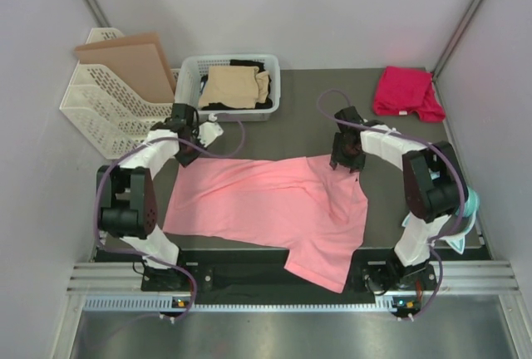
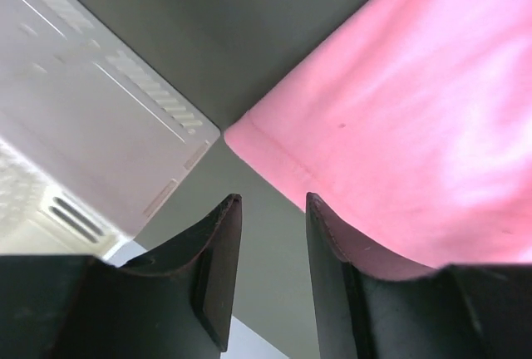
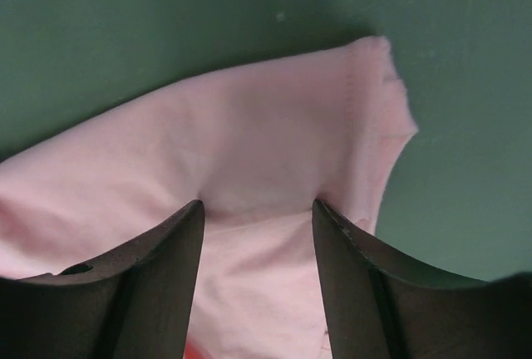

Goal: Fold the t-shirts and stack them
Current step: Fold the flattened tshirt in 1/3 of the way

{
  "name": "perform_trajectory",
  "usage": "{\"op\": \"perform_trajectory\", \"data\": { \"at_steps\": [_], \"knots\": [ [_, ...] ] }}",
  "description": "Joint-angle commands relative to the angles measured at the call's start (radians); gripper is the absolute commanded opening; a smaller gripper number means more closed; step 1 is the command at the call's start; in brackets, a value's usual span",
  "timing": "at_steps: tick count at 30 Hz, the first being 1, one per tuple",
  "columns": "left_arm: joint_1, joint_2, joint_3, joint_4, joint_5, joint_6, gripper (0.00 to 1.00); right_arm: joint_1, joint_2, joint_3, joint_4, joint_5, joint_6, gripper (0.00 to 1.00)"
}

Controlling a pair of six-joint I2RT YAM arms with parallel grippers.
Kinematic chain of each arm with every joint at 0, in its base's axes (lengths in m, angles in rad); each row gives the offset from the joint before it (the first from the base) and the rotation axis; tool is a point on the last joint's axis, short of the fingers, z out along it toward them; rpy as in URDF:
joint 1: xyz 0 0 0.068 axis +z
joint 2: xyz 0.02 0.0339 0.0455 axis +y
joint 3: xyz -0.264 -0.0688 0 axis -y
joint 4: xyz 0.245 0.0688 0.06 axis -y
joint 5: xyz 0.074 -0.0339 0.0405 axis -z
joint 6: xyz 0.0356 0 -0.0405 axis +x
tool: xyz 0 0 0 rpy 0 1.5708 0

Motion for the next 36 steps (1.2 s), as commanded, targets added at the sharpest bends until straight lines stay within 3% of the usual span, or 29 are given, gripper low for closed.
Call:
{"op": "perform_trajectory", "data": {
  "at_steps": [1,5,11,16,24,36],
  "knots": [
    [-0.156,-0.135,0.067,-0.042,0.024,-0.044,0.43,-0.06,0.036,-0.009,0.034,0.011,-0.008,0.52],
    [-0.45,-0.157,0.118,-0.006,-0.037,-0.094,0.46,-0.1,0.068,-0.015,0.037,0.014,-0.019,0.51],
    [-0.664,0.086,0.407,-0.043,0.002,-0.194,0.43,-0.108,0.085,-0.003,0.036,0.012,-0.028,0.5],
    [-0.804,0.255,0.475,0.08,-0.022,-0.2,0.42,-0.123,0.093,-0.009,0.033,0.011,-0.042,0.47],
    [-0.855,0.452,0.636,0.051,0.036,-0.366,0.41,-0.152,0.085,-0.029,0.045,-0.017,-0.042,0.43],
    [-0.871,0.515,0.671,0.109,0.14,-0.483,0.43,-0.167,0.105,-0.032,0.054,-0.031,-0.046,0.4]
  ]
}}
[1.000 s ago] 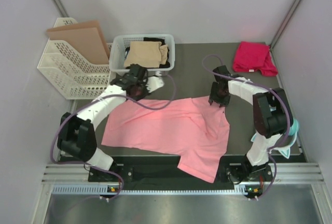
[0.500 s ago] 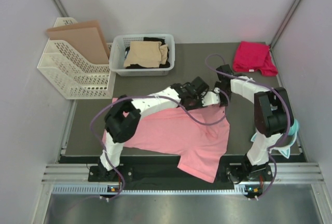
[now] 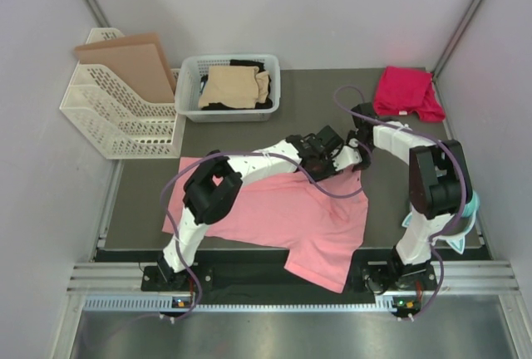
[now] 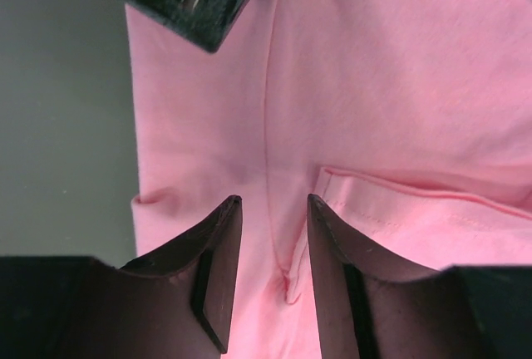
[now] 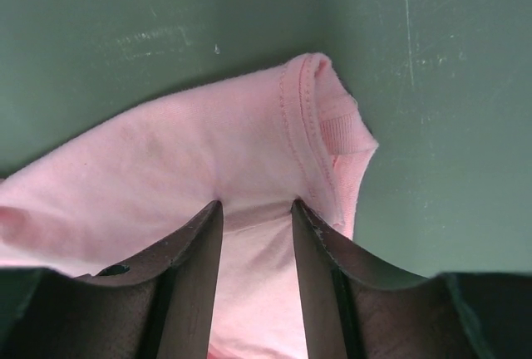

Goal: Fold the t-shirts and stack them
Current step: Fold the flattened tshirt in 1/3 of the way

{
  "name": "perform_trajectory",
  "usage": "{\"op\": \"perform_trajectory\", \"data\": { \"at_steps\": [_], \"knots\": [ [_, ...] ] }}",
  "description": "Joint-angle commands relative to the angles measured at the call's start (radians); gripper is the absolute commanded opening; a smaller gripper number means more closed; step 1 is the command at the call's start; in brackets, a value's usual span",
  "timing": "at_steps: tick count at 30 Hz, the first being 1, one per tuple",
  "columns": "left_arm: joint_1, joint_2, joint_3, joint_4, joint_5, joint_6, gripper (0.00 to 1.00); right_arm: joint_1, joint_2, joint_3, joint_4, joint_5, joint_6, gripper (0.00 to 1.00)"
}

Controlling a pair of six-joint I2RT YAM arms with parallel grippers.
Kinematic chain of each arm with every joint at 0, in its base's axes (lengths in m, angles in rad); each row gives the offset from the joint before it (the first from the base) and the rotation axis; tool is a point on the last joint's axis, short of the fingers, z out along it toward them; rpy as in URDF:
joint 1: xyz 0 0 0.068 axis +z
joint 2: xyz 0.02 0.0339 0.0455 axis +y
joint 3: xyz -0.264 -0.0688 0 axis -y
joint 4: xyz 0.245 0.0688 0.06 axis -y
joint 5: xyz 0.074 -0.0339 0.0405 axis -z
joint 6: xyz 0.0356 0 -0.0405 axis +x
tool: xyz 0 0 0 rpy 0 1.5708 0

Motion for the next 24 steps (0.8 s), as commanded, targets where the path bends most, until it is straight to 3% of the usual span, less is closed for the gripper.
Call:
{"op": "perform_trajectory", "data": {
  "at_steps": [1,11,16,24],
  "knots": [
    [-0.012,0.012,0.066,0.065,0.06,-0.089,0.43,-0.036,0.083,-0.037,0.059,0.103,-0.039,0.4],
    [-0.027,0.036,0.048,0.122,0.073,-0.199,0.48,-0.036,0.078,-0.043,0.059,0.1,-0.037,0.38],
    [-0.029,0.052,0.048,0.027,0.098,-0.176,0.44,-0.038,0.075,-0.042,0.053,0.103,-0.037,0.38],
    [-0.029,-0.077,-0.147,-0.074,0.093,-0.123,0.41,-0.042,0.095,-0.025,0.047,0.097,-0.039,0.37]
  ]
}}
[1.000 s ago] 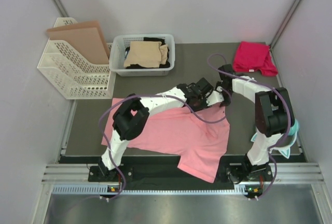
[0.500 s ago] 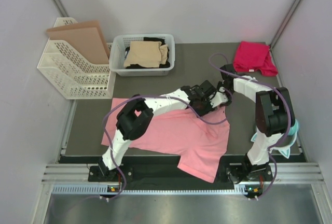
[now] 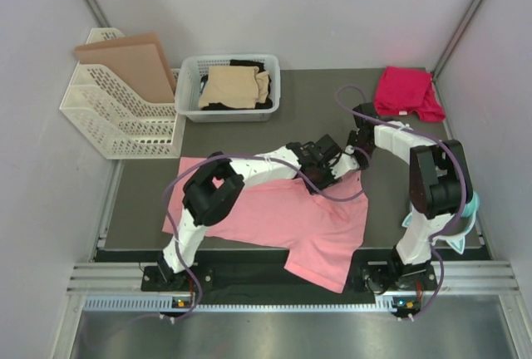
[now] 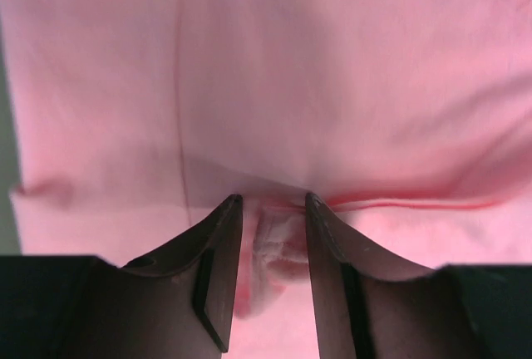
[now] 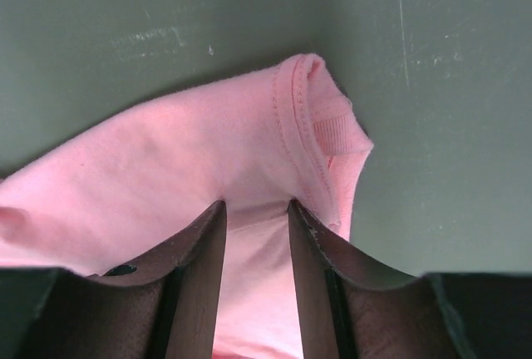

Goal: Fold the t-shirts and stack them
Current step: Fold the flattened tshirt in 1/3 of the way

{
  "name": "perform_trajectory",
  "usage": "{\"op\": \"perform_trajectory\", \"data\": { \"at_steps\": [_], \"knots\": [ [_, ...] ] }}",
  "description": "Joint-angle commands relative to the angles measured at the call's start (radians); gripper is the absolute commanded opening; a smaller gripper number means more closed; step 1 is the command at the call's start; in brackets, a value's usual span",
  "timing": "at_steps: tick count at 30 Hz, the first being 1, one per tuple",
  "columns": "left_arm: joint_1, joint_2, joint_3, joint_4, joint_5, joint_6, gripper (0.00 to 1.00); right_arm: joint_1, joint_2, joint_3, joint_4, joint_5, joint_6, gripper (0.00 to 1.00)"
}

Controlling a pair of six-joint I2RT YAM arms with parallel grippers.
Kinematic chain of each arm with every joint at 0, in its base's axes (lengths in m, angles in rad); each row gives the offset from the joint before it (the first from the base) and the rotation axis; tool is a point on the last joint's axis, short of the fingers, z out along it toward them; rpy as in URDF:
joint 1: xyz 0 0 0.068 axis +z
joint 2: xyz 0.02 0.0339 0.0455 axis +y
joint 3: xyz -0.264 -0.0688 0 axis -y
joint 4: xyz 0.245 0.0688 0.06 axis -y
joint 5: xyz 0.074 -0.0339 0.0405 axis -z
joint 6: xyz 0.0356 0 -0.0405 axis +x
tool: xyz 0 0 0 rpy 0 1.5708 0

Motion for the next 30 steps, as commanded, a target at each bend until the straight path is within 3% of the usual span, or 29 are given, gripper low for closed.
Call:
{"op": "perform_trajectory", "data": {
  "at_steps": [1,9,15,20,24,25,30],
  "knots": [
    [-0.002,-0.123,-0.112,-0.133,0.007,0.017,0.41,-0.03,0.093,-0.023,0.053,0.112,-0.037,0.37],
    [-0.002,-0.338,-0.263,-0.234,0.034,0.032,0.41,-0.042,0.102,-0.009,0.047,0.118,-0.036,0.37],
    [-0.001,-0.445,-0.277,-0.358,0.212,0.081,0.41,-0.045,0.088,0.001,0.035,0.13,-0.034,0.36],
    [0.034,-0.539,-0.323,-0.284,0.053,0.081,0.41,-0.047,0.082,0.008,0.024,0.145,-0.037,0.36],
    [0.181,-0.597,-0.352,-0.28,-0.001,0.087,0.41,-0.067,0.083,0.023,0.016,0.164,-0.037,0.37],
    [0.262,-0.62,-0.381,-0.277,-0.008,0.101,0.41,-0.081,0.091,0.046,0.012,0.159,-0.037,0.37],
    [0.491,-0.679,-0.523,-0.187,-0.07,0.225,0.42,-0.128,0.185,0.162,-0.036,0.138,-0.037,0.36]
  ]
}}
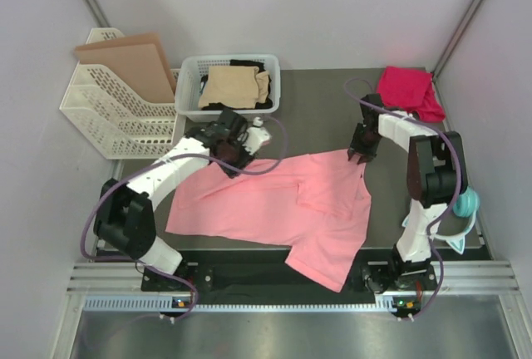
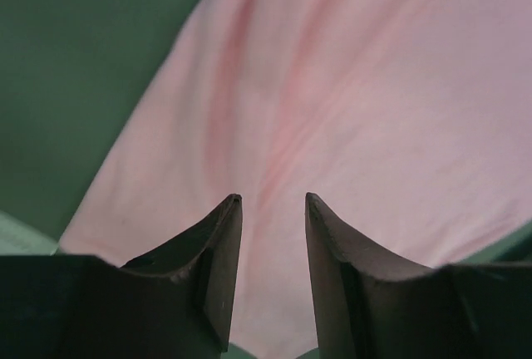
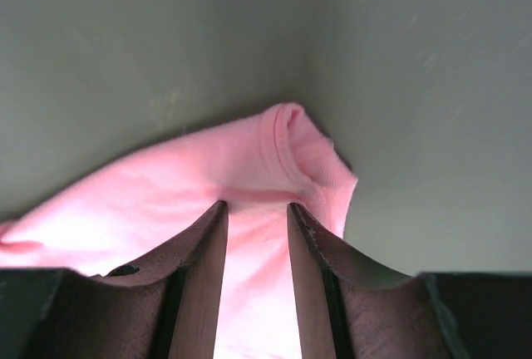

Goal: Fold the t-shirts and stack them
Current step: Fold the flattened tshirt in 1/3 of the way

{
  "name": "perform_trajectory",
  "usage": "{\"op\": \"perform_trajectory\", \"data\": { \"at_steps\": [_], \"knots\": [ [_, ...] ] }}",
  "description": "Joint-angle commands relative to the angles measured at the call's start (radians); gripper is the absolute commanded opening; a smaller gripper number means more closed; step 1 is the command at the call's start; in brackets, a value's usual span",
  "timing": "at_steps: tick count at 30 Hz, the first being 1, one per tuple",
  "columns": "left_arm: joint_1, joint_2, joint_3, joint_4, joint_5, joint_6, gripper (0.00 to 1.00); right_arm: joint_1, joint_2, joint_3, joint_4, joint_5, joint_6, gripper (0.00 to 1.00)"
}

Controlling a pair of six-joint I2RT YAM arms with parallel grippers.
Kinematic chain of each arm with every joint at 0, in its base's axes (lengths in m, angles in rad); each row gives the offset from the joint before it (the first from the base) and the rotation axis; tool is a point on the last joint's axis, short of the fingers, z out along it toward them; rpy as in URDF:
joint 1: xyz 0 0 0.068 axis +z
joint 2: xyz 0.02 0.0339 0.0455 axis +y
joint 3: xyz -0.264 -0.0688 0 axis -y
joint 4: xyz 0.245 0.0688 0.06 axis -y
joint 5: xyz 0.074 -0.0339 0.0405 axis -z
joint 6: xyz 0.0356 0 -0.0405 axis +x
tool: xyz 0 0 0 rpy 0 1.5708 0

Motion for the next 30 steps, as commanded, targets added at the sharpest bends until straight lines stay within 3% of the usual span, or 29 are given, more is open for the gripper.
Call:
{"op": "perform_trajectory", "data": {
  "at_steps": [1,6,11,23,30],
  "knots": [
    [0.176,-0.054,-0.111,0.072,-0.09,0.127,0.42,-0.087,0.13,0.111,0.004,0.142,-0.036,0.37],
    [0.29,-0.011,-0.131,0.1,-0.075,0.173,0.41,-0.112,0.195,0.261,-0.081,0.182,-0.03,0.36],
    [0.328,0.032,-0.134,0.141,-0.08,0.196,0.41,-0.113,0.191,0.329,-0.132,0.188,-0.029,0.36],
    [0.451,0.25,-0.085,0.228,-0.095,0.219,0.4,0.035,-0.177,0.168,-0.146,0.286,-0.03,0.5],
    [0.534,0.176,-0.049,0.202,-0.048,0.202,0.4,0.089,-0.215,0.036,-0.092,0.263,-0.029,0.51]
  ]
}}
